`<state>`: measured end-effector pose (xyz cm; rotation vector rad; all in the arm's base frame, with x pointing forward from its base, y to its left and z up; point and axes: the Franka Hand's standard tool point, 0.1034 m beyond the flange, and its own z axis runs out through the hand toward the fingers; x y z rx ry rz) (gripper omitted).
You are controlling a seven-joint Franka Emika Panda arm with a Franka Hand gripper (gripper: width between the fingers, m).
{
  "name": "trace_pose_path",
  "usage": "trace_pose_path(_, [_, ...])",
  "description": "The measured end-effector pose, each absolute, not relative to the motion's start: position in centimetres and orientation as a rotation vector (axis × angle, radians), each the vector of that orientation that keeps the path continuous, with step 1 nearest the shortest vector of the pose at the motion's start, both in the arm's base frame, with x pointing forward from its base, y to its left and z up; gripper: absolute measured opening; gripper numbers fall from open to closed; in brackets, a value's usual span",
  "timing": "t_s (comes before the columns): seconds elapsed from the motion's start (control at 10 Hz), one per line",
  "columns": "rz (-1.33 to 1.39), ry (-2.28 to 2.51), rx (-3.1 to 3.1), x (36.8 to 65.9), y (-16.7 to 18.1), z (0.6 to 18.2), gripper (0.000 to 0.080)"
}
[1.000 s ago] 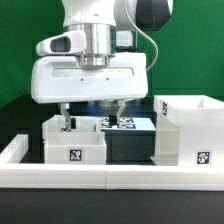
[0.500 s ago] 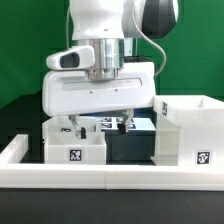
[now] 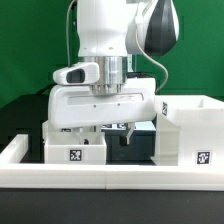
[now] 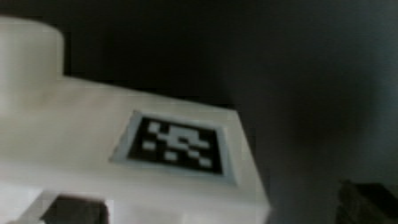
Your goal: Assemble drawer
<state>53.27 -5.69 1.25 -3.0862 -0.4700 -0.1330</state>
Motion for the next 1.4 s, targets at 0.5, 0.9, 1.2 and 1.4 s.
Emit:
trace_pose_path(0.5, [-0.142, -0.476, -3.092, 53.27, -6.16, 0.56, 0.0388])
trace_pose_path(0.9, [-0.142, -0.477, -3.092, 53.28, -6.16, 0.56, 0.0041])
trace_pose_path(1.2, [-0.142, -0.477, -3.092, 53.28, -6.16, 0.56, 0.0041])
trace_pose_path(1.4, [-0.142, -0.484, -3.091, 53.29, -6.1, 0.59, 0.0041])
